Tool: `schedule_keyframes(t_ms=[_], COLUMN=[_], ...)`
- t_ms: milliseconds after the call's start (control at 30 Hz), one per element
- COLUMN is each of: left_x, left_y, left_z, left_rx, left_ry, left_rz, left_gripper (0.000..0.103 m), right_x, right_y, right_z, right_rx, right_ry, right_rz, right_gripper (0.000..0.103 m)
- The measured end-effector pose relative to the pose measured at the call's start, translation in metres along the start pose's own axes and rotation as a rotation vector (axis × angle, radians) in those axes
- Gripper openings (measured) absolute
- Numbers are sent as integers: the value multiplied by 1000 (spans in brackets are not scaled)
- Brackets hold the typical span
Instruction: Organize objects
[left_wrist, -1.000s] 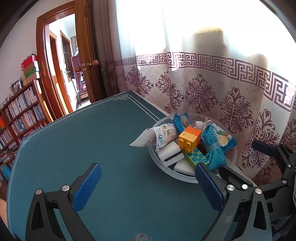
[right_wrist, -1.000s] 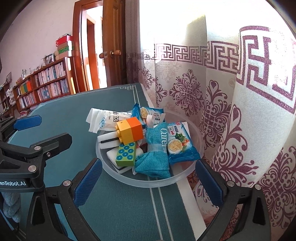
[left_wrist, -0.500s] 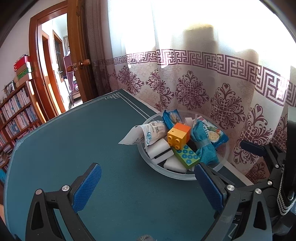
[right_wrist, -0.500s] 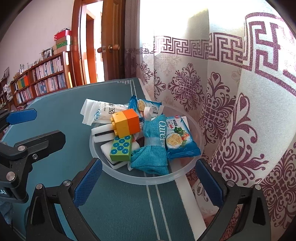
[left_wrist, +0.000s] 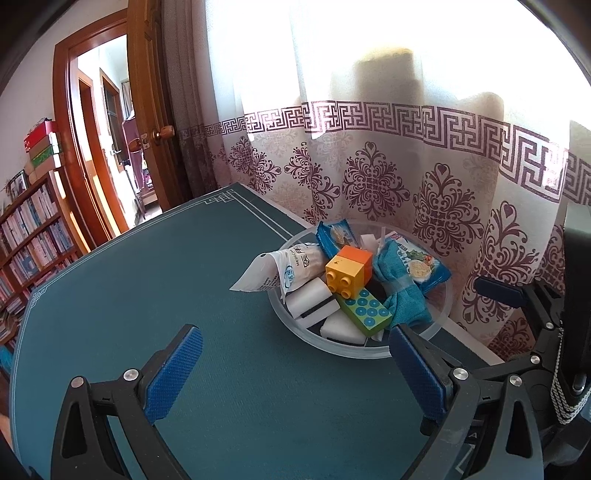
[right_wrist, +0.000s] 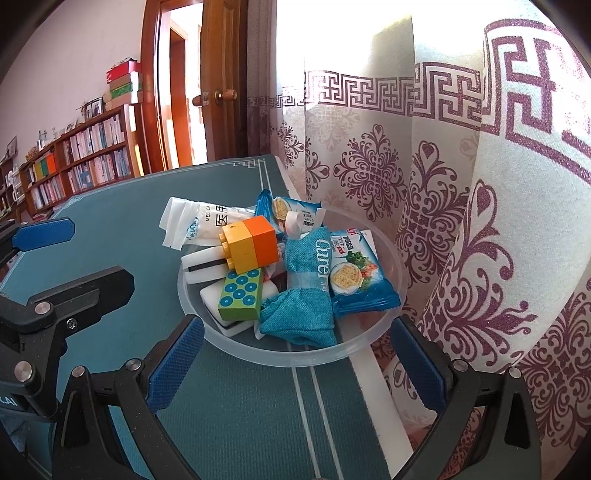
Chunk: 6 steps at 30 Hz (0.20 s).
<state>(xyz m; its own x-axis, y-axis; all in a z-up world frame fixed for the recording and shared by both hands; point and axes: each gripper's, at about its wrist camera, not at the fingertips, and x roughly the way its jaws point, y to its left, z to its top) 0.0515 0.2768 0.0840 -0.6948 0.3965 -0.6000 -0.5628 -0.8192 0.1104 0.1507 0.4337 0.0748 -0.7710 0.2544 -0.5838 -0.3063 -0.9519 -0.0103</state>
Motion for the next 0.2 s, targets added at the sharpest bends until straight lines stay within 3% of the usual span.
schedule_keyframes(t_ms=[200], left_x=[-1], left_y=[0], left_z=[1], left_rx=[2], left_ry=[-3], left_rz=[11], left_gripper=[103], right_x=[0], right_y=[-1], right_z=[0], right_rx=[15], right_ry=[2], right_rz=[2], right_gripper=[101])
